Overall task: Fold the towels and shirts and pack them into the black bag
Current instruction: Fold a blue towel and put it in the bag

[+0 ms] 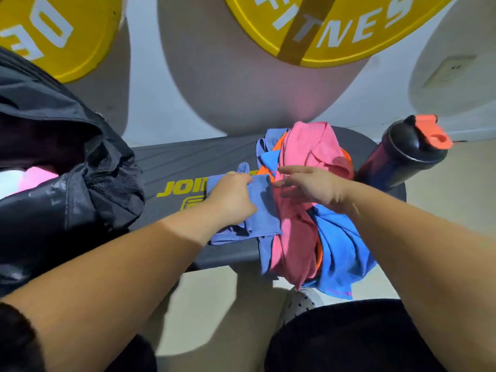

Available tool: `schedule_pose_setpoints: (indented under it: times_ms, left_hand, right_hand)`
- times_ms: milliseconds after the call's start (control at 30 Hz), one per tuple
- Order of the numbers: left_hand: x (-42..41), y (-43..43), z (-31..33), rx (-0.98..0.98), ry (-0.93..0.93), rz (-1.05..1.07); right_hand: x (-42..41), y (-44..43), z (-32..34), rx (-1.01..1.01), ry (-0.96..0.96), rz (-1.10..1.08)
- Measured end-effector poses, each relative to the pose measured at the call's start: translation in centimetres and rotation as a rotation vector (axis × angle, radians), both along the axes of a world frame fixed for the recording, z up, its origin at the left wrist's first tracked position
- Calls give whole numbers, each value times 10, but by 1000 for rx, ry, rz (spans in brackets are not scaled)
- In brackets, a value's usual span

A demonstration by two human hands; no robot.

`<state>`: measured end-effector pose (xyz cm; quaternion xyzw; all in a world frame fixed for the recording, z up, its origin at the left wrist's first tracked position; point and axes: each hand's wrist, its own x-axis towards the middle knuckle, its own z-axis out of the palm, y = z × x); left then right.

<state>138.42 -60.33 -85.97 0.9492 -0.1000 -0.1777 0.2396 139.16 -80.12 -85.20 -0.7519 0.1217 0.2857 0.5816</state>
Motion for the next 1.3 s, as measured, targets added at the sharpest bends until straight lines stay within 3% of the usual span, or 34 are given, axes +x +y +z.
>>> schedule_pose_setpoints:
  times_ms: [133, 233, 333, 400, 533, 600, 733, 1000, 1100, 1200, 1300]
  left_hand:
    - [5, -31, -25, -31, 45, 29]
    - [3, -38, -33, -115, 46, 36]
    - [-2, -28, -37, -286, 54, 76]
    - [-5, -13, -39, -304, -82, 99]
    - [-11, 19, -49, 40, -459, 4]
    - [-17, 26, -58, 213, -394, -25]
    - [-26, 30, -84, 368, -221, -83]
    - [-30, 30, -101, 362, -186, -73]
    - [-35, 37, -96, 244, -214, 14]
    - [-44, 46, -90, 51, -223, 243]
    - [-48, 52, -87, -37, -213, 292]
  right_hand:
    - [-4, -7, -14, -79, -37, 80]
    - [-7, -3, -12, -258, -86, 297]
    - [-6, 0, -13, -504, -237, 395]
    - [-3, 0, -17, -634, -383, 356]
    - [-3, 16, -32, -890, -774, 441]
    - [-9, 35, -42, -949, -817, 611]
    - [-12, 45, -71, -1142, -650, 829]
    - [10, 30, -78, -1125, -612, 953]
    - [27, 28, -69, -1000, -672, 923]
    - [39, 33, -67, -918, -679, 911]
    - [41, 41, -63, -845, -660, 862]
